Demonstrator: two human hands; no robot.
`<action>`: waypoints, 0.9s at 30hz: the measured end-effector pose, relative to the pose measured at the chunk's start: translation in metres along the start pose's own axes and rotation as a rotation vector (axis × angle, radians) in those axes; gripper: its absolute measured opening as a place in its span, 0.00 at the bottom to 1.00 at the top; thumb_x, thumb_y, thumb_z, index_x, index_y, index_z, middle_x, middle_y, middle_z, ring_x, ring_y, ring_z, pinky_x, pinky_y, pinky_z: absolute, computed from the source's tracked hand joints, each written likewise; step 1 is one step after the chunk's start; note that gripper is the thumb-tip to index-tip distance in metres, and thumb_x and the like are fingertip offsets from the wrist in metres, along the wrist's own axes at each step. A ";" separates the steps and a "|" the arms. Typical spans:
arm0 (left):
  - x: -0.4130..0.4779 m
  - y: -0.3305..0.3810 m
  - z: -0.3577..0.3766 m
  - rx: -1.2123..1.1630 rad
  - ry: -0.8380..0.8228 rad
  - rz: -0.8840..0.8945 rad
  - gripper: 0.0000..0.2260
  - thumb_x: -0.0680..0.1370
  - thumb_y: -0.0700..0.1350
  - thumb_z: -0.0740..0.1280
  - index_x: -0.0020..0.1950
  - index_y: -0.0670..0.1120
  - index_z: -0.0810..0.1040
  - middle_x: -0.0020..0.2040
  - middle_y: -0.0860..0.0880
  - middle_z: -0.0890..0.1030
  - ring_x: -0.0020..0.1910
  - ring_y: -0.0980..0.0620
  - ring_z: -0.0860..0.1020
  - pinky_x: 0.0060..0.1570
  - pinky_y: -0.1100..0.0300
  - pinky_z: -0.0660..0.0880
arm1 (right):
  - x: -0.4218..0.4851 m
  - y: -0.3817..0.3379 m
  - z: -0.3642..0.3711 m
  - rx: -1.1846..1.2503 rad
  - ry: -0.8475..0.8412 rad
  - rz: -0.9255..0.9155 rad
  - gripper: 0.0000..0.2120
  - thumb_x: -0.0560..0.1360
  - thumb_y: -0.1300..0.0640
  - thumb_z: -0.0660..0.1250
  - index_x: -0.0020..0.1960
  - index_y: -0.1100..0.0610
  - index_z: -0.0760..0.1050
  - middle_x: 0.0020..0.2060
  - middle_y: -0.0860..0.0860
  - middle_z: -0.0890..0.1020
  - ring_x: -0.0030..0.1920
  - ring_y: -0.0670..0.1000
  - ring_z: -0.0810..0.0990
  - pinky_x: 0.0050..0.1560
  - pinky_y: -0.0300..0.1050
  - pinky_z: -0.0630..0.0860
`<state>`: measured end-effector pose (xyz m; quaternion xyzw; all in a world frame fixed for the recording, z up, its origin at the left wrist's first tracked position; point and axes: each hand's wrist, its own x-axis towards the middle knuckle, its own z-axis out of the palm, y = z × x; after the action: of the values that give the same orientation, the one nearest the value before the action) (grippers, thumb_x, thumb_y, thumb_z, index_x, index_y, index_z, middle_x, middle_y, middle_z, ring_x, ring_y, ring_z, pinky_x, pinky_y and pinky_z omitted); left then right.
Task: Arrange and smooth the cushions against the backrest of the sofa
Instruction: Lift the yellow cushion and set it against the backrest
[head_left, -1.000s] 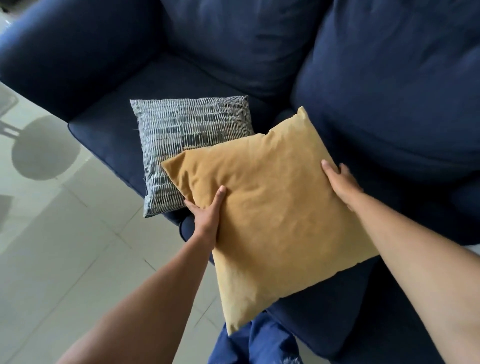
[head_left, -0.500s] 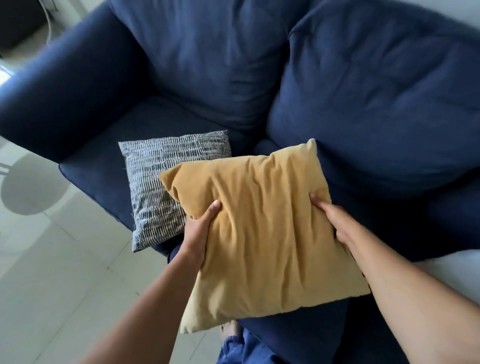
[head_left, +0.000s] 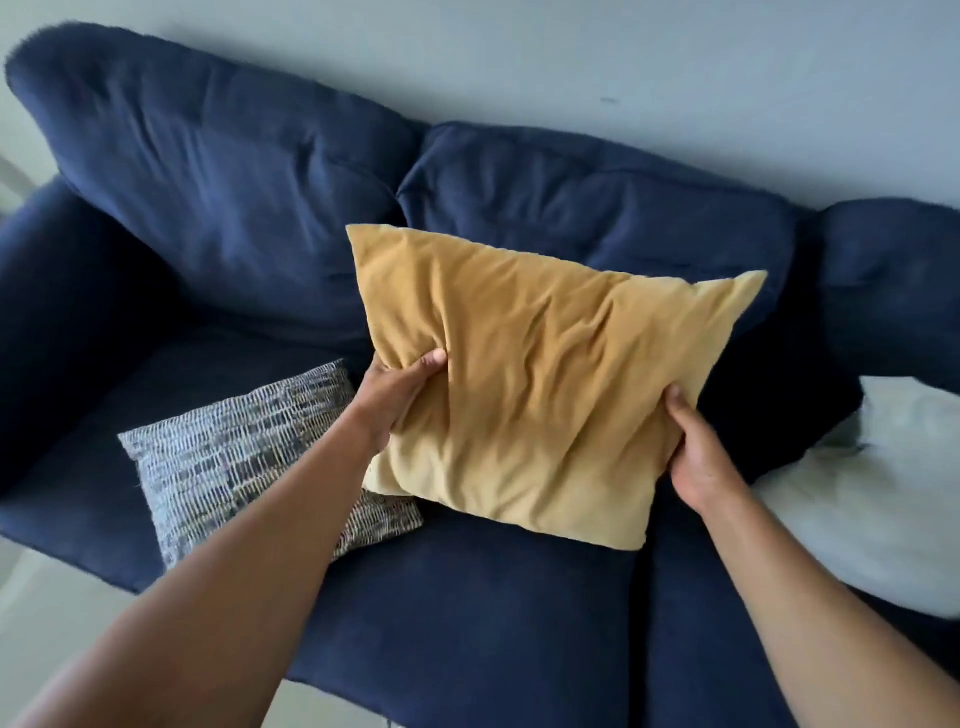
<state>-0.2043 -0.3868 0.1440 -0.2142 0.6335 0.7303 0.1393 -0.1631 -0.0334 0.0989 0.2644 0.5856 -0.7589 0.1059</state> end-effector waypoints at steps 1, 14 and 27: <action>0.009 0.004 0.008 -0.004 0.005 -0.003 0.51 0.53 0.61 0.84 0.72 0.48 0.72 0.64 0.46 0.82 0.63 0.46 0.80 0.66 0.46 0.75 | 0.000 -0.002 -0.006 -0.004 0.008 -0.008 0.28 0.69 0.34 0.72 0.66 0.45 0.77 0.62 0.45 0.83 0.60 0.44 0.81 0.58 0.49 0.74; 0.079 0.012 0.037 0.067 0.209 -0.026 0.14 0.73 0.61 0.72 0.54 0.56 0.80 0.51 0.57 0.82 0.49 0.56 0.79 0.47 0.57 0.74 | 0.013 -0.032 -0.012 -0.184 0.220 -0.130 0.32 0.67 0.31 0.72 0.68 0.40 0.72 0.56 0.36 0.80 0.55 0.38 0.77 0.46 0.38 0.71; 0.091 0.021 0.036 0.044 0.427 0.101 0.03 0.79 0.48 0.69 0.48 0.52 0.82 0.48 0.52 0.83 0.48 0.52 0.78 0.57 0.53 0.78 | 0.032 -0.045 0.000 -0.164 0.731 -0.335 0.02 0.80 0.57 0.65 0.49 0.52 0.76 0.44 0.49 0.81 0.43 0.48 0.79 0.43 0.40 0.72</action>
<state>-0.2987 -0.3604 0.1210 -0.3287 0.6744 0.6605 -0.0301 -0.2106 -0.0155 0.1193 0.4083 0.6782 -0.5726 -0.2132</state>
